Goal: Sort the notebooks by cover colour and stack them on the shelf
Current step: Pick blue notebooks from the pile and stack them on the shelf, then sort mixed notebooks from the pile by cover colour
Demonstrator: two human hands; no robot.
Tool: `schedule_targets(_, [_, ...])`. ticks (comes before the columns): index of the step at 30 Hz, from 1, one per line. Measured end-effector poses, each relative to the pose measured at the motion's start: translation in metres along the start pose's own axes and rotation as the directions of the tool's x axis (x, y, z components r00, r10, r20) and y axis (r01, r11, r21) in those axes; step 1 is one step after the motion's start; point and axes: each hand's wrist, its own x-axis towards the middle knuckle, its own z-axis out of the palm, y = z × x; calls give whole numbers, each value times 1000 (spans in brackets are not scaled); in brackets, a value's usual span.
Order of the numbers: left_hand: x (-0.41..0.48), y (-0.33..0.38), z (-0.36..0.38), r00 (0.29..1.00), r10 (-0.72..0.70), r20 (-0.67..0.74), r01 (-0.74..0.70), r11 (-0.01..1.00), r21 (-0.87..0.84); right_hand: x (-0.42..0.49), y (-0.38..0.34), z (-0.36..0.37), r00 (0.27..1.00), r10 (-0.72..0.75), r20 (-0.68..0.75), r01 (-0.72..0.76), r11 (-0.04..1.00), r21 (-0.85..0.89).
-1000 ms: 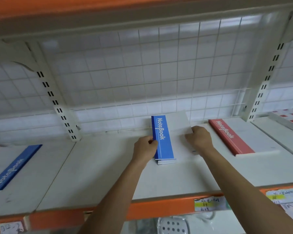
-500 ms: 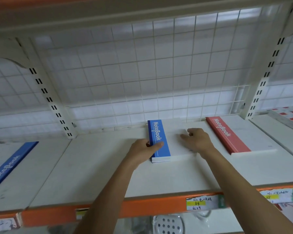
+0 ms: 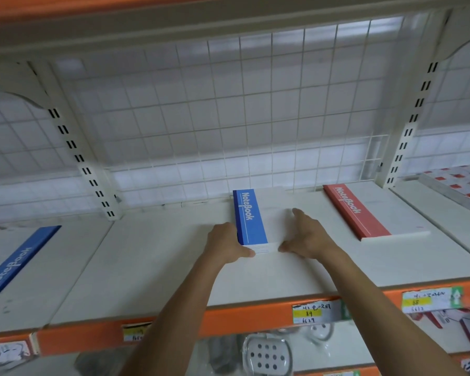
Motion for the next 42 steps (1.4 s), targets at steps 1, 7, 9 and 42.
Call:
schedule_targets(1, [0, 1, 0, 1000, -3, 3, 3, 1000, 14, 0, 0, 0, 1000, 3, 1, -3, 1000, -3])
schedule_targets(7, [-1, 9, -1, 999, -12, 31, 9, 996, 94, 1, -1, 0, 999, 26, 30, -24, 999, -49])
schedule_targets(9, [-2, 10, -2, 999, -16, 36, 12, 994, 108, 0, -1, 2, 999, 22, 24, -20, 997, -68])
schedule_targets(42, [-81, -193, -91, 887, -196, -419, 305, 929, 211, -28, -233, 157, 762, -612, 214, 642, 756, -126])
